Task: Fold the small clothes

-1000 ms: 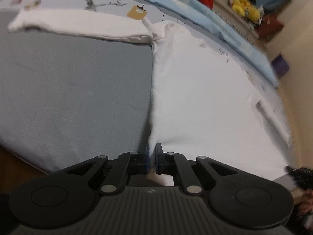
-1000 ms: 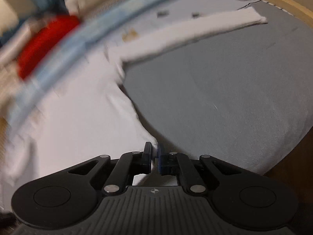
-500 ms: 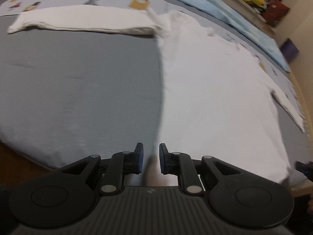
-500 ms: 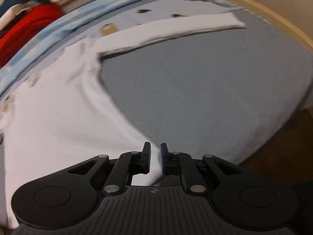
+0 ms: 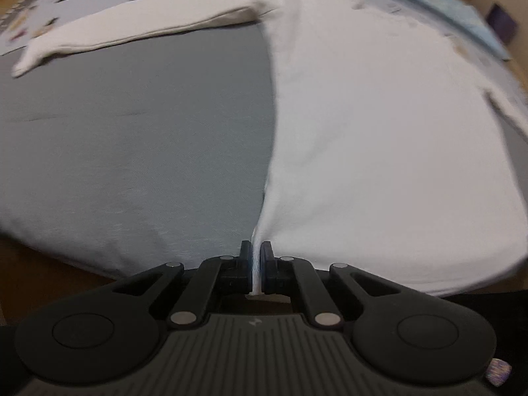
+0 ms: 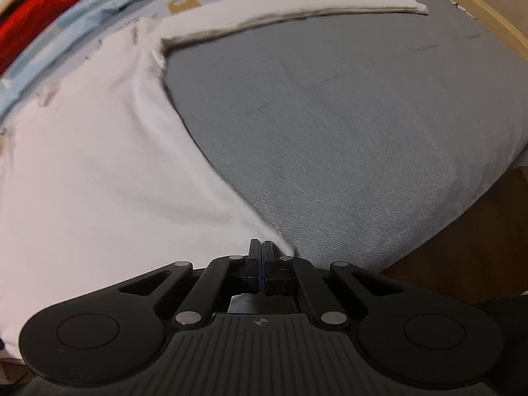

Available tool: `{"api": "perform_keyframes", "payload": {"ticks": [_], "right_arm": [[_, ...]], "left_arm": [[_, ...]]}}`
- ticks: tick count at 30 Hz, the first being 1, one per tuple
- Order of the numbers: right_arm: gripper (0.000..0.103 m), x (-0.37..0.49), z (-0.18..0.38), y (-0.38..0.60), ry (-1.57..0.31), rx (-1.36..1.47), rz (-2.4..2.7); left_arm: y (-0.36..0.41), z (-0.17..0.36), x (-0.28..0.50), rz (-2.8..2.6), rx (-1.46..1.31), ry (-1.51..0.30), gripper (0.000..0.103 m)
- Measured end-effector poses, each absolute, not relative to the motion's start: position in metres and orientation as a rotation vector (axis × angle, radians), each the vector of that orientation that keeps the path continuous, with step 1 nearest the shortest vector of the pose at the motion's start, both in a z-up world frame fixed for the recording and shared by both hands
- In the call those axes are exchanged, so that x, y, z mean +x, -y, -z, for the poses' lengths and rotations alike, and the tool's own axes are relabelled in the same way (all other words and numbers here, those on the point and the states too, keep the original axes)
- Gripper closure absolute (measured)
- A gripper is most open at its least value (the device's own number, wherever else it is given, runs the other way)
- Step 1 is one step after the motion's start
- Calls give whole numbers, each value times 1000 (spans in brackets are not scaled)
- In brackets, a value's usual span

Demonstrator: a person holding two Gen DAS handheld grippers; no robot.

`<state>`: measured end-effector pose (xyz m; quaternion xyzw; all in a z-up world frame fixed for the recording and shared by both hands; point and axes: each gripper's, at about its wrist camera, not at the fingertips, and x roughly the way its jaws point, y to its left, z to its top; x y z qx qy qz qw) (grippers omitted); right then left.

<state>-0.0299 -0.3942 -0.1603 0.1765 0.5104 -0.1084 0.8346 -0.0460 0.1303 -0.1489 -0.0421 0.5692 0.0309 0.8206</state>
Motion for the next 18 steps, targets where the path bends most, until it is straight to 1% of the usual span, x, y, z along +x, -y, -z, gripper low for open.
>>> {"api": "perform_keyframes", "payload": {"ticks": [1,3,4,5,6,7,8,10,11,12,13,14,16,18], "right_arm": [[103,-30,160,393,-1092,363,228],[103,-28,168,394,-1148,329,281],[103,-27,171,395,-1169,316,315],[102,-27,172,396,-1174,308,350],[99,-29,168,397,-1147,304,383],[99,-32,160,396,-1082,307,397],[99,-36,150,394,-1013,307,381],[97,-40,131,381,-893,260,289],[93,-39,127,373,-869,228,234],[86,-37,128,363,-872,197,164],[82,-34,133,356,-900,181,115],[77,-30,143,351,-964,167,87],[77,-22,169,346,-1127,141,103],[77,-22,171,345,-1113,140,112]], "left_arm": [[-132,153,-45,-82,-79,-1231,98],[-132,155,-46,-88,-71,-1248,94],[-133,152,-46,-92,-82,-1233,94],[-135,146,-45,-92,-105,-1199,91],[-136,139,-46,-84,-127,-1155,84],[-135,131,-48,-69,-139,-1113,80],[-133,124,-49,-43,-148,-1071,78],[-127,121,-47,23,-159,-1057,77],[-121,126,-45,58,-167,-1079,75],[-115,136,-44,78,-169,-1118,74],[-108,148,-41,85,-152,-1186,73],[-103,160,-37,79,-115,-1255,72],[-93,155,-37,75,-58,-1228,71],[-92,140,-40,85,-82,-1146,70]]}}
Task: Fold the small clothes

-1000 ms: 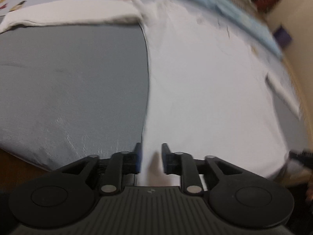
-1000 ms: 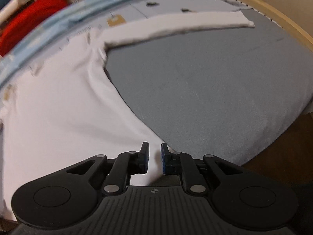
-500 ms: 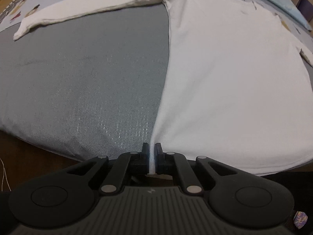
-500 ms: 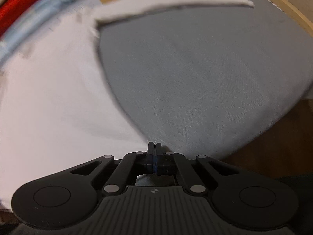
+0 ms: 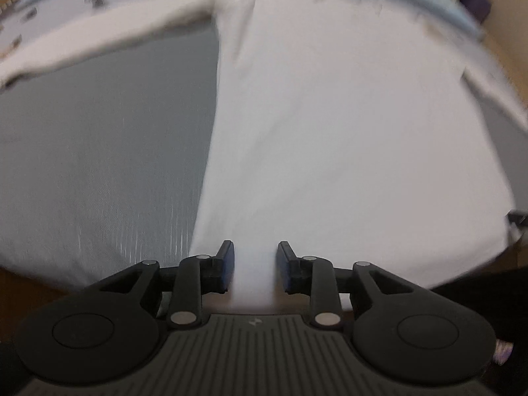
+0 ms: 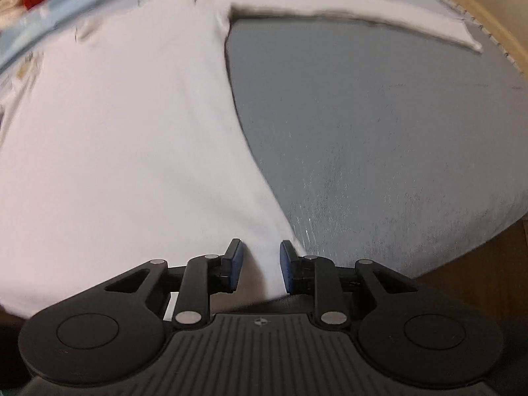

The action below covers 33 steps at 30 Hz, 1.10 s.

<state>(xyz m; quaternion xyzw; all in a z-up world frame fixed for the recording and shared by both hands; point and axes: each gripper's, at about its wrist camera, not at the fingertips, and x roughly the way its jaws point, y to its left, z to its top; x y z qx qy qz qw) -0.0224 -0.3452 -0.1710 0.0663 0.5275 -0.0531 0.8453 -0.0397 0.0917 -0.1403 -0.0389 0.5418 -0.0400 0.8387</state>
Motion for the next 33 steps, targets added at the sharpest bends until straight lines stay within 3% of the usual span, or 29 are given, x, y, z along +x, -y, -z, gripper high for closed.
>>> {"api": "perform_keyframes", "payload": {"ticks": [4,7,10,12,15,19,23,33], "right_arm": [[76,-17,175,339,-1120,84,90],[76,-19,169,336,-1091,76,99],[76,-30,140,339,-942,126,75],[69,-31,113,342,-818,109,64],[51,-26,72,351,-678,43,62],[45,-26,38,372,-565,7,28],[44,-17,41,382,-516,140,24],[44,1,59,338,-557,96,-32]], "left_arm": [[-94,160,-34,68,-78,-1245,68],[-88,147,-31,84,-79,-1184,63],[-87,129,-28,63,-96,-1079,43],[-83,122,-29,13,-93,-1022,33],[-81,112,-34,-15,-102,-973,25],[-81,107,-34,-48,-96,-946,24],[-90,109,-37,-83,-109,-946,24],[-85,112,-26,-85,-104,-930,24]]}}
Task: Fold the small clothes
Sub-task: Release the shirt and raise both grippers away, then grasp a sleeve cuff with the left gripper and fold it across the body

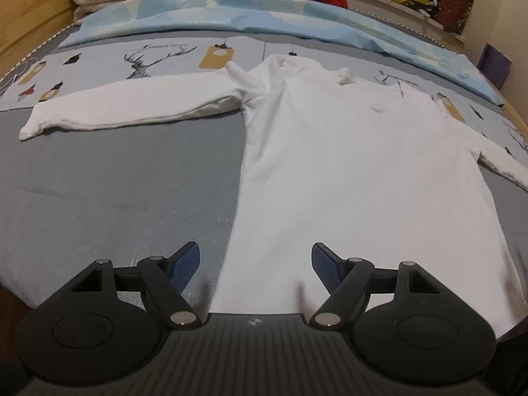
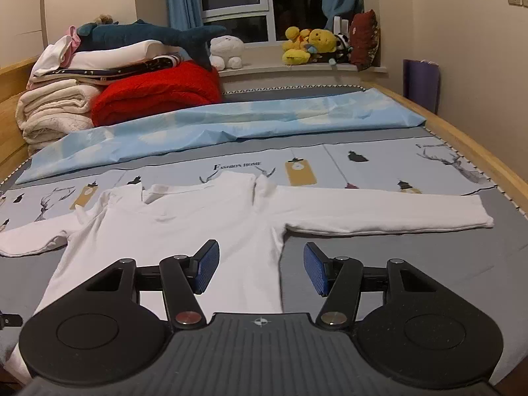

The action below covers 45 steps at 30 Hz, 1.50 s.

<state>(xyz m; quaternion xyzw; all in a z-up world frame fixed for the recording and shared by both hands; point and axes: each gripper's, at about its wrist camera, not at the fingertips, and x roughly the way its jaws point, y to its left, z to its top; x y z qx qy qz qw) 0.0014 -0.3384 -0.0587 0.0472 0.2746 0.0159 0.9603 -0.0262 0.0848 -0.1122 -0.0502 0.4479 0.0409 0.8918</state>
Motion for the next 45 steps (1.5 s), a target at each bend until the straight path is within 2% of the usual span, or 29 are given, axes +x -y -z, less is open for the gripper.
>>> {"api": "perform_keyframes", "payload": {"ticks": [7,13,16,17,22,25,28,31,34,35,36,38,41,45], "right_arm": [[44,10,47,318,-545,141,-46],[46,13,34,294,-496,82,-31],[60,13,27,285,-485,78,-41],[62,13,26,283,-485,75,-43],[62,13,18,272,-452,24,-17],[58,18,18,270,-465,4,2],[58,25,20,266,-487,-14,2],[57,31,23,258,-502,-51,-2],[55,37,24,248,-521,-79,-37],[56,40,25,245,-538,-81,-49],[56,44,25,242,-566,-80,-73],[58,54,24,233,-618,-100,-128],[58,78,19,208,-654,-229,-149],[58,130,17,184,-678,-297,-176]], "left_arm": [[-83,88,-11,-103,-64,-855,24],[-112,36,50,-124,-3,-709,24],[-153,25,91,-202,-16,-671,23],[-171,28,104,-229,-37,-681,21],[-280,86,131,-382,-241,-756,21],[-349,120,127,-517,-512,-805,23],[-389,139,125,-619,-661,-821,23],[-405,150,128,-633,-688,-825,23],[-416,158,132,-634,-723,-813,34],[-419,161,133,-639,-732,-814,47],[-422,164,134,-641,-740,-819,72],[-427,169,136,-657,-742,-838,99],[-427,160,138,-705,-704,-833,100],[-397,113,150,-668,-572,-741,100]]}}
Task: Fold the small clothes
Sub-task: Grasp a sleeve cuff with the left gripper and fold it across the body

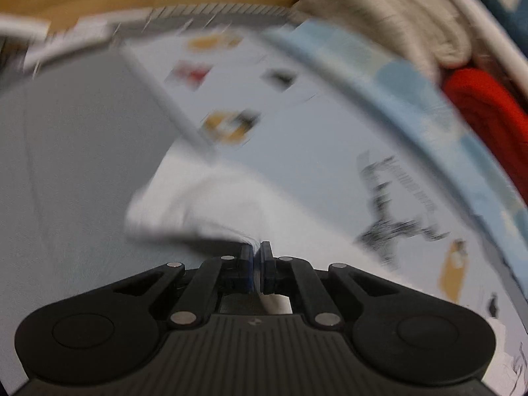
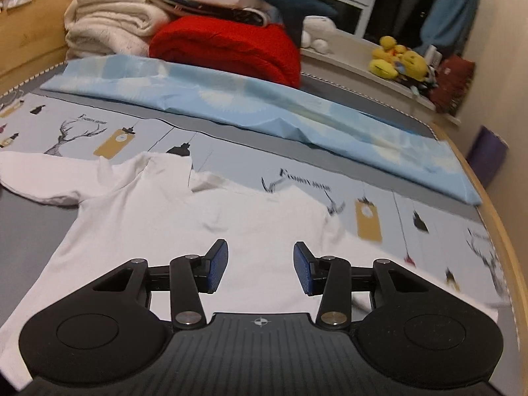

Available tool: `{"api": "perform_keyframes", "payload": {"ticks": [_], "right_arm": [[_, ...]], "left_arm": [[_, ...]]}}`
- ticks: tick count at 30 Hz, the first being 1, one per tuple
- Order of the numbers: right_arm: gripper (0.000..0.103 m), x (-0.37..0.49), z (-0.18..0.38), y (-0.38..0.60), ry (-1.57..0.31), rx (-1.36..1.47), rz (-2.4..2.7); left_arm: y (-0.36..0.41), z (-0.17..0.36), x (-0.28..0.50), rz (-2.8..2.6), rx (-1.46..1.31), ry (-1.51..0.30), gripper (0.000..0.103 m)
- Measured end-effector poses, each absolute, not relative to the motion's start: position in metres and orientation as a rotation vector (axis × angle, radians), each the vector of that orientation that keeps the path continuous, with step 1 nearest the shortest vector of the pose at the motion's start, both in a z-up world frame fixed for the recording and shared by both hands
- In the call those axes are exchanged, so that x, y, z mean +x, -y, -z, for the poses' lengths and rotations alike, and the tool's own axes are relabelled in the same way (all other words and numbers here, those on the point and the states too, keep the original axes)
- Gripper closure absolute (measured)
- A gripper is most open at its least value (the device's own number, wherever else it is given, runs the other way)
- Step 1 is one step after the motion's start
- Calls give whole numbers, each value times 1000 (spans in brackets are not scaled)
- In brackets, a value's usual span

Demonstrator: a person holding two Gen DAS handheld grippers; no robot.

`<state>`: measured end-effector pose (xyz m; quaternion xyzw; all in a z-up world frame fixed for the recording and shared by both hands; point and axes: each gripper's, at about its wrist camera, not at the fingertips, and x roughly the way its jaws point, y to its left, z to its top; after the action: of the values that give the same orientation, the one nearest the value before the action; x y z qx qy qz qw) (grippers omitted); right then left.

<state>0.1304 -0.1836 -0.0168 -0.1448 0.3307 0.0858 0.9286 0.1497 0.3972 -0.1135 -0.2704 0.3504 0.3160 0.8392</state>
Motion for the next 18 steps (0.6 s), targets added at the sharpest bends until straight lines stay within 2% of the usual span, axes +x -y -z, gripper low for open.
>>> {"api": "perform_keyframes", "payload": {"ticks": [2,4,5,6,10,13,15,16,17,18], "right_arm": [[62,161,26,180,-691,-304,-170],[81,184,39,185,-703,-286,-147],[97,192,46,192,-696,-250,-115],[101,200,53,202,-697,-192,-74],[100,224,67,241,-769,101,44],[99,231,73,253,-789,123,56],[98,233,74,260,-786,146,28],[96,235,74,263,-786,151,20],[86,237,75,266,-792,154,23],[72,240,76,271,-801,165,30]], "left_arm": [[-370,86,158,-608,-511,-682,100],[-327,59,171,-511,-422,-631,100],[-305,49,177,-464,-391,-613,100],[-277,39,183,-398,-365,-593,100],[-152,13,198,-92,-287,-556,100],[-59,19,207,246,-318,-668,97],[-13,34,214,488,-333,-804,78],[-2,38,214,519,-311,-821,75],[4,40,216,489,-271,-821,71],[3,43,220,426,-235,-827,69]]}}
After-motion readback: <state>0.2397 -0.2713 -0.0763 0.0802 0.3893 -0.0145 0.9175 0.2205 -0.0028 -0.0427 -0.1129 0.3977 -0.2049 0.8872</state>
